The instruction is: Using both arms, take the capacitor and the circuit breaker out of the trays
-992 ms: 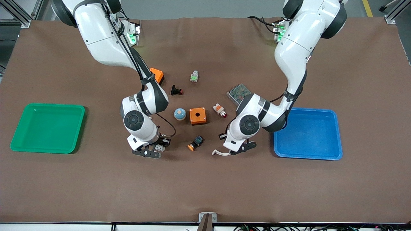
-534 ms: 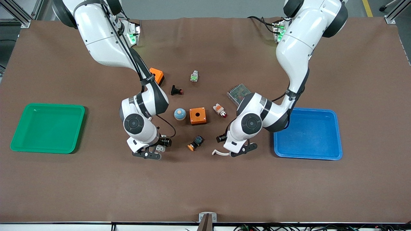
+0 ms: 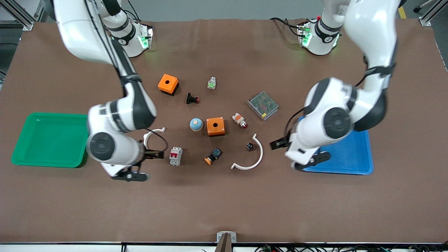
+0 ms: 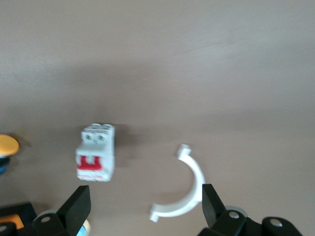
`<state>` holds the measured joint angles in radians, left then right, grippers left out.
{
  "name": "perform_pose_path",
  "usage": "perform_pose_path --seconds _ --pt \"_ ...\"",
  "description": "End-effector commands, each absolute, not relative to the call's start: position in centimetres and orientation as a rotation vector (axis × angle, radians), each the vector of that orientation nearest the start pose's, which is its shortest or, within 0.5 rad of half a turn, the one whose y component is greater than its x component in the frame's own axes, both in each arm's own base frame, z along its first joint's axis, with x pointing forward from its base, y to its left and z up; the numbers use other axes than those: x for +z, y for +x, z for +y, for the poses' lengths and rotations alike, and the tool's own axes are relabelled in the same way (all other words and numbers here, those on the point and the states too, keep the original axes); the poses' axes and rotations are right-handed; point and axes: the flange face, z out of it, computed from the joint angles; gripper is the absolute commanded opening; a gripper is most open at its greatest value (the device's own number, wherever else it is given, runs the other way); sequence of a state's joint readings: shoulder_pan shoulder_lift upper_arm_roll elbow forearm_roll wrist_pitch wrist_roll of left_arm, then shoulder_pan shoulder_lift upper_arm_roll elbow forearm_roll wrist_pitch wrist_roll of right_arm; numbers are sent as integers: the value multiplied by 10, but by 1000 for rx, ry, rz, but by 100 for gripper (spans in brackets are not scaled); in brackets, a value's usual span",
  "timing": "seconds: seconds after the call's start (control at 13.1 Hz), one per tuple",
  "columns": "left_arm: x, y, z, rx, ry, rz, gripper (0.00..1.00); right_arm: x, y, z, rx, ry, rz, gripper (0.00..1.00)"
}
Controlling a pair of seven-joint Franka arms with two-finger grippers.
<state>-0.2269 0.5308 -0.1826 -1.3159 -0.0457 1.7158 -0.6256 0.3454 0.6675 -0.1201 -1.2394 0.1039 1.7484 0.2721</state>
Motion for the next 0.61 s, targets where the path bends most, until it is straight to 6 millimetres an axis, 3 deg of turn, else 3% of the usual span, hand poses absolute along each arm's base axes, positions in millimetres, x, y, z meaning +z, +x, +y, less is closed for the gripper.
perform_pose_path --seconds 0.0,0.31,0.38,0.53 --pt "475 623 -181 311 -3173 -225 99 438 677 123 282 -3140 85 100" --pt "533 583 -64 241 -3196 -141 99 510 641 30 359 -3164 5 100" --pt "547 573 -46 205 -3204 -104 99 523 629 9 343 -3153 7 100" --pt "573 558 -29 136 -3200 -133 100 542 613 -26 310 -3138 1 100"
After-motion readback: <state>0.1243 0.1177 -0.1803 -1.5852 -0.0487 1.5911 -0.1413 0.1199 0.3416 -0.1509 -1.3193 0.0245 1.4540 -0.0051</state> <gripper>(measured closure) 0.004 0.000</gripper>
